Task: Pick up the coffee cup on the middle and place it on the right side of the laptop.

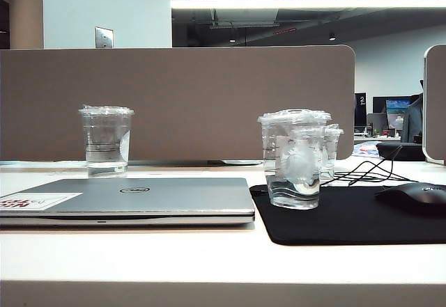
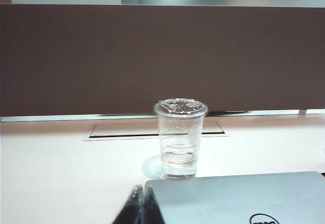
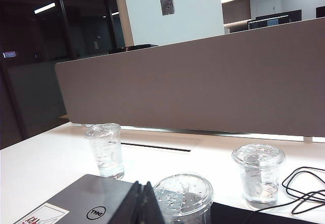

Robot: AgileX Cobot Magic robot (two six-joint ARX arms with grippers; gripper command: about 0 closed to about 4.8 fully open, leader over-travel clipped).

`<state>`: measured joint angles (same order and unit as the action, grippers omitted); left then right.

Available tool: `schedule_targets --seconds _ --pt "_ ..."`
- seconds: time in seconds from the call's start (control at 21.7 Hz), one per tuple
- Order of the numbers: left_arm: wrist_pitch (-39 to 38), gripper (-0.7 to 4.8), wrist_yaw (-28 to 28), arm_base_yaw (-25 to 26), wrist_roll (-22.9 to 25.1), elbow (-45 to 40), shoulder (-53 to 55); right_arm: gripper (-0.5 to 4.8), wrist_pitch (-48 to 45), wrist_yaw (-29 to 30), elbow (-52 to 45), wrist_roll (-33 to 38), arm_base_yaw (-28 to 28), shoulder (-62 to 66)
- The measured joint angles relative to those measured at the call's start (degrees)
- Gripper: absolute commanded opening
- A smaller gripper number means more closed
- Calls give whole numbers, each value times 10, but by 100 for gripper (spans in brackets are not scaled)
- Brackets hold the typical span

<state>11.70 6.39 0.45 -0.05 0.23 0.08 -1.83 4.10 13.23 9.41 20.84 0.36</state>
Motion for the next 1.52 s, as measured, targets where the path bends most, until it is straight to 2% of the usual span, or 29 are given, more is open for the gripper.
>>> schedule_targets --seconds 0.14,0.37,0.78,1.52 --pt "0 -5 -7 -8 -1 0 0 -5 0 0 0 0 0 0" --pt "-20 -5 -52 -8 -6 0 0 -5 0 0 0 0 0 0" --pt "-54 -5 -54 -8 -7 0 0 -5 0 0 0 0 0 0" --pt "-70 -5 -51 -8 -7 0 0 -5 0 0 0 0 0 0"
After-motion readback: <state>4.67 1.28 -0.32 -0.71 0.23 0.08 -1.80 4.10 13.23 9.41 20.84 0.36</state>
